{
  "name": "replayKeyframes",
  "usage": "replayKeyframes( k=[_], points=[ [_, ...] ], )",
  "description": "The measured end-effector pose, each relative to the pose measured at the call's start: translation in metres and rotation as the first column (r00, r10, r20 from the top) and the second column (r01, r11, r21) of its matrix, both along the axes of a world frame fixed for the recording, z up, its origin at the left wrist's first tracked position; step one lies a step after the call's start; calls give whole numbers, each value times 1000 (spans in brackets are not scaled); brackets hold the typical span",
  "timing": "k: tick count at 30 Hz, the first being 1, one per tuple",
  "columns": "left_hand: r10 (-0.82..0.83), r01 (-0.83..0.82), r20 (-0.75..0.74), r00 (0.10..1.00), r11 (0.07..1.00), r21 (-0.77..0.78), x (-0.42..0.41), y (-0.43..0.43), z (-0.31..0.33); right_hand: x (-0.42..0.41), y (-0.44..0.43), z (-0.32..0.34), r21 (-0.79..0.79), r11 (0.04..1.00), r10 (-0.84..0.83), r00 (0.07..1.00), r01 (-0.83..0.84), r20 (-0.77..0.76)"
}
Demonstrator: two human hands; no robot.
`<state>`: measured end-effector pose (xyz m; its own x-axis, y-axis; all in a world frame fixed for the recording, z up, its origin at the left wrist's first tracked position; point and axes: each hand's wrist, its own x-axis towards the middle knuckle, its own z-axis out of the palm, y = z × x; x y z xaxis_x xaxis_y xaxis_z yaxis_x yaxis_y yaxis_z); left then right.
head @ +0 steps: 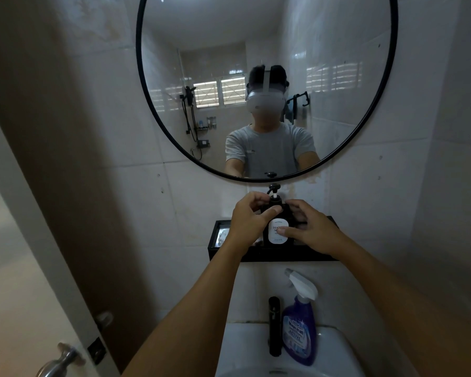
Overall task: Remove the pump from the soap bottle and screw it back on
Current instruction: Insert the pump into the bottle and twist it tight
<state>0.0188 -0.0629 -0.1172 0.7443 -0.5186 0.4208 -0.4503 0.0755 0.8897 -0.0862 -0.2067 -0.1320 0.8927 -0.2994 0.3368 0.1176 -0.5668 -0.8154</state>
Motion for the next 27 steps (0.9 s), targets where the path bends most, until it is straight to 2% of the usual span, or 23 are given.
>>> replayKeyframes(
  k=[13, 22, 27],
  points=[
    [-33, 32, -75, 997, 999, -13, -3, -1, 2, -1, 0, 0, -19, 1000, 2, 1000, -2, -3],
    [4, -5, -37, 999, 1000, -4, -4, -4, 1, -1, 1, 1, 2, 1000, 7, 1000, -7, -1],
    [-50, 50, -26, 998, 999, 10, -6, -2, 3, -2, 1, 2, -1, 1000, 14, 1000, -14, 3]
  ],
)
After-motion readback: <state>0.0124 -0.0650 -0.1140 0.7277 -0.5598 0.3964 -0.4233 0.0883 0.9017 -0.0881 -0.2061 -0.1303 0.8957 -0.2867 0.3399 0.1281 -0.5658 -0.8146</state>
